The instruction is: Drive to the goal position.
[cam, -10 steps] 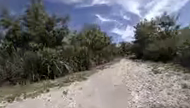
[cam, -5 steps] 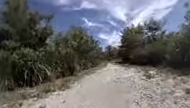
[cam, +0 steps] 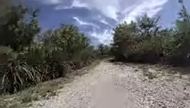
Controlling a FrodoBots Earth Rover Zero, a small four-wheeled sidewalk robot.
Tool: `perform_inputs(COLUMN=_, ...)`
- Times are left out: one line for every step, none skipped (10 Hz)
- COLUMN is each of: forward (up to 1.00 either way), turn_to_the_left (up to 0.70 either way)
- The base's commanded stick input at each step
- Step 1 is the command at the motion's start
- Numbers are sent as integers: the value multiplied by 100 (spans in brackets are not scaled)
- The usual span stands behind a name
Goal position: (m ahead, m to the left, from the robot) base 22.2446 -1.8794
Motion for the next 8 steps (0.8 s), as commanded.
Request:
perform_inputs(forward=70, turn_to_the_left=0)
perform_inputs(forward=70, turn_to_the_left=0)
perform_inputs(forward=70, turn_to_the_left=0)
perform_inputs(forward=70, turn_to_the_left=0)
perform_inputs(forward=70, turn_to_the_left=-12)
perform_inputs(forward=70, turn_to_the_left=-22)
perform_inputs(forward=70, turn_to_the_left=0)
perform_inputs(forward=70, turn_to_the_left=0)
